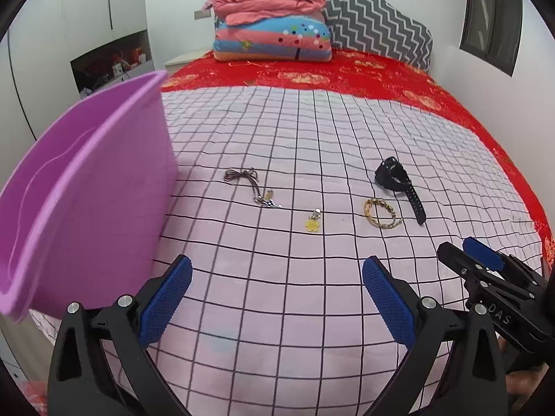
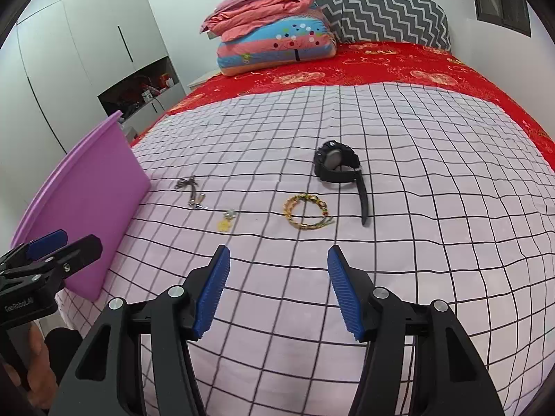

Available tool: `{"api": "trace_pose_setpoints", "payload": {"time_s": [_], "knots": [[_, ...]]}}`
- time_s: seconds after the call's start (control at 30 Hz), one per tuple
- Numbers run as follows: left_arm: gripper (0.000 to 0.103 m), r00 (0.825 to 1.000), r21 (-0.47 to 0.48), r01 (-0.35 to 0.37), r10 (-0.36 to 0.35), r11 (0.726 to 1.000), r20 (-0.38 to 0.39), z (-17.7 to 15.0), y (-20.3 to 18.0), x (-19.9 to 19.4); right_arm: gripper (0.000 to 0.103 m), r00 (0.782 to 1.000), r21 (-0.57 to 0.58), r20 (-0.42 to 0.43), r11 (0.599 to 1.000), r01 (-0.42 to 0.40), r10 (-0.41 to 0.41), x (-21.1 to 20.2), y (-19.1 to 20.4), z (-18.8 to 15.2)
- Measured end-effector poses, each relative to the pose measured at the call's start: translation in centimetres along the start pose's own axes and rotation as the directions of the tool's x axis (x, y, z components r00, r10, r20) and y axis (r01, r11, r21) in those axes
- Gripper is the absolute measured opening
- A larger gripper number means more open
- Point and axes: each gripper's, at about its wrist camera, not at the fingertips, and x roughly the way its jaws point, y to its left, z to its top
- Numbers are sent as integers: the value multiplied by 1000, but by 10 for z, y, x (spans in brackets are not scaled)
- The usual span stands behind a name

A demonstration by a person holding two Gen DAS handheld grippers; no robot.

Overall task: Organize jewelry
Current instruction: 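Withdraw both open tools from the tub back over the bed, then grasp the second yellow flower charm with the left tool while the right tool grasps the beaded bracelet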

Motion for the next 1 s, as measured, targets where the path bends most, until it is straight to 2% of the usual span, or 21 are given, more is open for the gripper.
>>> {"api": "trace_pose_setpoints", "payload": {"time_s": [0.13, 0.43, 0.5, 1.0], "knots": [[97, 999, 0, 1, -1, 1000, -39, 3, -6, 30, 56, 1000, 6, -24, 1000, 12, -12, 19, -12, 1], [97, 994, 7, -46, 47, 999, -95, 8, -10, 94, 57, 997, 2, -68, 1000, 31, -30, 65, -23, 7], [97, 994, 10, -49, 50, 999, -101, 9, -11, 105, 63, 997, -7, -75, 999, 33, -33, 75, -23, 9], [97, 989, -2, -53, 52, 999, -137, 21, -19, 166, 63, 988, -96, -126, 992, 77, -89, 143, -25, 28]]}}
